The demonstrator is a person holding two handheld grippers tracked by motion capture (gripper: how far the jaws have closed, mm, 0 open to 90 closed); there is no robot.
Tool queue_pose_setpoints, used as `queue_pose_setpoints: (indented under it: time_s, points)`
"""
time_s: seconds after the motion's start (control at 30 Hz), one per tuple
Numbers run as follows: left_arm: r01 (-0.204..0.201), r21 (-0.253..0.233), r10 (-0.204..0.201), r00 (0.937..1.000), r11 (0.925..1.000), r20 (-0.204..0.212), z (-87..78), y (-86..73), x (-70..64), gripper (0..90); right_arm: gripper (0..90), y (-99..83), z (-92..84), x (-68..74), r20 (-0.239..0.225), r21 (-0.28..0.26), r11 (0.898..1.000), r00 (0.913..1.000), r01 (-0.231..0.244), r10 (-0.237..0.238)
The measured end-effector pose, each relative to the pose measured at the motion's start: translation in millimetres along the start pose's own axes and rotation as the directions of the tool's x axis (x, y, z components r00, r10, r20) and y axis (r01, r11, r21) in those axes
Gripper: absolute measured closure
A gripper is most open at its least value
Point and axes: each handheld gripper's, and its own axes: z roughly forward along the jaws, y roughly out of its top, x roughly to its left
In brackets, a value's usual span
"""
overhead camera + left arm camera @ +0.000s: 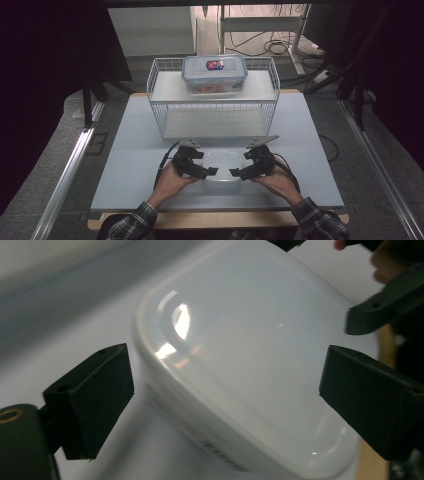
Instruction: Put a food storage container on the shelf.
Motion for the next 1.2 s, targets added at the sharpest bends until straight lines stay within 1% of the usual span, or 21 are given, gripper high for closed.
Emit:
queue_pose_setpoints:
  time_s: [0.03, 0.07, 0.1, 0.13, 0.2, 0.3, 0.37, 0.4, 0.43, 0.47, 0.53, 0.6, 0.67, 0.73, 0.83, 1.03, 1.07, 1.1, 1.13, 1.17, 1.2]
  points:
    - [0.012, 0.009, -0.012, 0.9999, 0.9999, 0.006, -0.7, -1.1, -1.8, 9.8, 17.5, -1.0, -0.1, -0.7, -0.043, 0.008, 0.999, 0.9983, -0.04, 0.041]
    - [0.012, 0.009, -0.012, 0.9999, 0.9999, 0.006, -0.7, -1.1, -1.8, 10.6, 17.5, -1.0, -0.1, -0.7, -0.043, 0.008, 0.999, 0.9983, -0.04, 0.041]
    - [0.02, 0.011, -0.02, 0.9998, 0.9997, -0.004, -2.5, -2.7, -6.5, 11.4, 16.7, -2.3, 0.7, 0.5, -0.067, 0.025, 0.997, 0.995, -0.072, 0.074]
    - [0.02, 0.011, -0.02, 0.9998, 0.9997, -0.004, -2.5, -2.7, -6.5, 12.3, 16.7, -2.3, 0.7, 0.5, -0.067, 0.025, 0.997, 0.995, -0.072, 0.074]
    - [0.043, 0.016, -0.042, 0.9989, 0.999, -0.02, -8.2, -5.0, -11.8, 17.1, 22.9, -3.8, -3.4, 5.2, -0.047, 0.025, 0.995, 0.9939, -0.099, 0.1]
    - [0.084, -0.006, -0.084, 0.9962, 0.9965, -0.026, -18.0, -10.2, -16.7, 33.1, 34.7, -8.1, -11.4, 6.8, -0.027, -0.001, 0.988, 0.9876, -0.155, 0.155]
    - [0.082, -0.035, -0.083, 0.995, 0.9961, -0.055, -23.0, -12.7, -20.0, 43.0, 45.7, -10.5, -17.9, 6.3, -0.026, -0.024, 0.982, 0.9825, -0.185, 0.184]
    - [0.098, -0.045, -0.101, 0.993, 0.9942, -0.062, -24.9, -14.0, -21.6, 47.6, 50.9, -11.7, -20.5, 6.5, -0.019, -0.041, 0.981, 0.9819, -0.189, 0.188]
    - [0.098, -0.045, -0.101, 0.993, 0.9942, -0.062, -24.9, -14.0, -21.6, 50.4, 50.9, -11.7, -20.5, 6.5, -0.019, -0.041, 0.981, 0.9819, -0.189, 0.188]
    - [0.108, -0.08, -0.114, 0.9901, 0.9909, -0.082, -27.0, -16.0, -23.7, 53.3, 56.8, -13.1, -24.9, 7.1, -0.017, -0.061, 0.978, 0.9799, -0.199, 0.199]
    - [0.12, -0.116, -0.132, 0.9856, 0.986, -0.105, -29.5, -15.4, -23.9, 61.1, 62.3, -10.9, -27.4, 8.8, 0.009, -0.086, 0.979, 0.9824, -0.185, 0.187]
    - [0.113, -0.135, -0.13, 0.983, 0.9844, -0.129, -30.9, -14.5, -24.2, 67.7, 67.7, -7.1, -30.2, 8.9, 0.042, -0.13, 0.976, 0.9829, -0.173, 0.18]
    - [0.122, -0.154, -0.142, 0.9816, 0.9806, -0.128, -30.2, -16.5, -24.9, 68.3, 68.2, -5.1, -29.7, 6.7, 0.044, -0.137, 0.975, 0.9821, -0.176, 0.183]
    - [0.13, -0.161, -0.152, 0.98, 0.9784, -0.129, -30.2, -17.9, -26.7, 68.8, 68.5, -7.8, -29.4, 4.6, 0.024, -0.143, 0.97, 0.9787, -0.198, 0.204]
    - [0.141, -0.156, -0.162, 0.9783, 0.9776, -0.129, -31.1, -19.3, -28.4, 69.4, 68.4, -14.4, -29.8, 5.7, -0.007, -0.122, 0.969, 0.976, -0.217, 0.218]
    - [0.154, -0.147, -0.174, 0.9752, 0.9771, -0.136, -32.2, -20.8, -31.4, 69.3, 71.1, -14.3, -30.0, 10.1, 0.014, -0.114, 0.972, 0.9782, -0.204, 0.207]
    - [0.162, -0.151, -0.184, 0.9727, 0.9751, -0.142, -32.3, -20.7, -32.5, 70.5, 72.2, -15.8, -30.3, 10.5, 0.008, -0.121, 0.968, 0.9749, -0.22, 0.223]
    - [0.162, -0.151, -0.184, 0.9727, 0.9751, -0.142, -32.3, -20.7, -32.5, 70.7, 72.8, -15.9, -30.3, 10.2, 0.007, -0.123, 0.965, 0.9722, -0.232, 0.234]
    - [0.168, -0.156, -0.191, 0.9708, 0.9733, -0.145, -32.2, -20.6, -32.7, 72.1, 72.8, -15.9, -30.3, 10.2, 0.007, -0.123, 0.965, 0.9722, -0.232, 0.234]
    - [0.171, -0.176, -0.2, 0.9658, 0.9694, -0.165, -33.1, -20.7, -32.2, 76.8, 78.4, -16.0, -30.4, 9.4, 0.012, -0.142, 0.96, 0.9689, -0.243, 0.247]
    - [0.171, -0.176, -0.2, 0.9658, 0.9694, -0.165, -33.1, -20.7, -32.2, 78.1, 78.4, -16.0, -30.4, 9.4, 0.012, -0.142, 0.96, 0.9689, -0.243, 0.247]
